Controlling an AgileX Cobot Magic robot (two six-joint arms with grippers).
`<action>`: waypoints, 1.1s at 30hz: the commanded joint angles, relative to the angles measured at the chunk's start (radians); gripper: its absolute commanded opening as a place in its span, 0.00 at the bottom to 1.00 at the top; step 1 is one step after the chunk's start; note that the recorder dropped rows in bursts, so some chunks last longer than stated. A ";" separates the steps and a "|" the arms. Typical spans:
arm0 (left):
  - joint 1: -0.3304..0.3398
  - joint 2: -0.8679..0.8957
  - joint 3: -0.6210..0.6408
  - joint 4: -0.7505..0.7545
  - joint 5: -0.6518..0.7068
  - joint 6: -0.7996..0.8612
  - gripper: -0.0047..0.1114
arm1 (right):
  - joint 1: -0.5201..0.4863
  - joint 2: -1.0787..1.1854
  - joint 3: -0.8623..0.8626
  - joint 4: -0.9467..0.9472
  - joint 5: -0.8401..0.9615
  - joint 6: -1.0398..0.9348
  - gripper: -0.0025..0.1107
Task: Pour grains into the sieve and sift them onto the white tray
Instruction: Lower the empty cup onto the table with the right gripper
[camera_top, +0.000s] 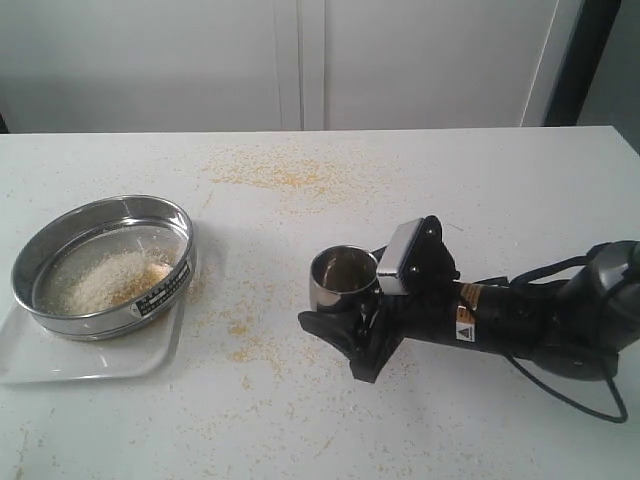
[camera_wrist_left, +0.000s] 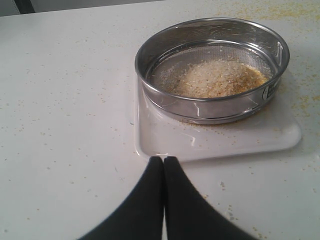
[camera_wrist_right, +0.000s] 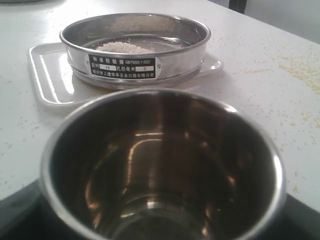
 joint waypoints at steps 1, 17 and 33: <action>-0.002 -0.005 0.003 -0.007 -0.003 -0.001 0.04 | 0.012 0.004 -0.031 0.009 0.025 -0.028 0.02; -0.002 -0.005 0.003 -0.007 -0.003 -0.001 0.04 | 0.016 0.105 -0.112 0.007 0.072 -0.020 0.02; -0.002 -0.005 0.003 -0.007 -0.003 -0.001 0.04 | 0.016 0.165 -0.148 0.007 0.073 -0.032 0.42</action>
